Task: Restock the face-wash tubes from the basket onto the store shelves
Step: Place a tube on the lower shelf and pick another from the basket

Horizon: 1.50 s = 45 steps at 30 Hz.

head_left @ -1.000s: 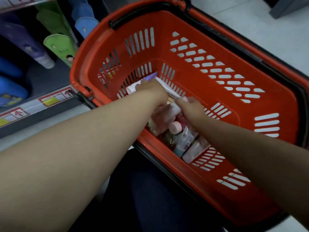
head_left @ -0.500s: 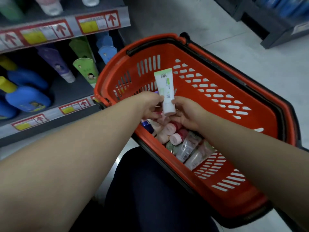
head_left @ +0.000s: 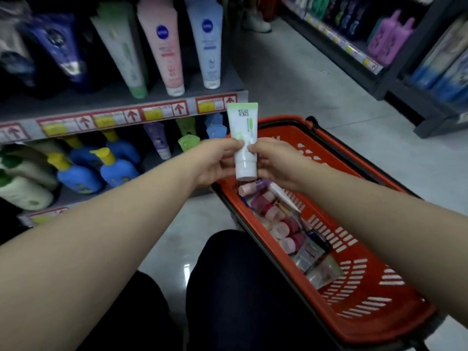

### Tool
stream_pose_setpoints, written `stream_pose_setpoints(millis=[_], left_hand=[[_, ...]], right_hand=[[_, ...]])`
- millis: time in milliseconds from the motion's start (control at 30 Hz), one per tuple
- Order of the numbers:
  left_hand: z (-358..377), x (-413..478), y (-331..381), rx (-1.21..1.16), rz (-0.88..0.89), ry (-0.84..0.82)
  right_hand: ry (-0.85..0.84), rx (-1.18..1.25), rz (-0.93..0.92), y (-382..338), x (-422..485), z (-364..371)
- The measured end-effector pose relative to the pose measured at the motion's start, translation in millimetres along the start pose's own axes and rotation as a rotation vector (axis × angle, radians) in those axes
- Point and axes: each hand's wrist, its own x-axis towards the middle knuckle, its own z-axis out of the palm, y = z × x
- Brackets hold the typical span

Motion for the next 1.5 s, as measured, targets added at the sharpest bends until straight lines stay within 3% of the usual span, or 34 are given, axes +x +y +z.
stream_pose_setpoints(millis=[267,533,633,1000,1233,1500], left_hand=[[-35,-52,67,0.026,0.193,-0.041],[-69,-79,140,-0.017,0.394,0.039],[-76,-86,176,0.093,0.475,0.087],[-115,-58,312,0.385,0.734,0.369],[-136,-21,349,0.522,0.896,0.493],[-145,5,349,0.473,0.815,0.401]], right_hand=[[-0.138,-0.029,-0.183,-64,-9,59],[-0.182,-0.117,-0.326,-139,-9,114],[-0.184,-0.155,-0.378,-172,-3,130],[-0.086,-0.407,-0.593,-299,69,174],[0.072,-0.475,-0.686,-328,138,200],[0.169,-0.525,-0.678,-323,171,206]])
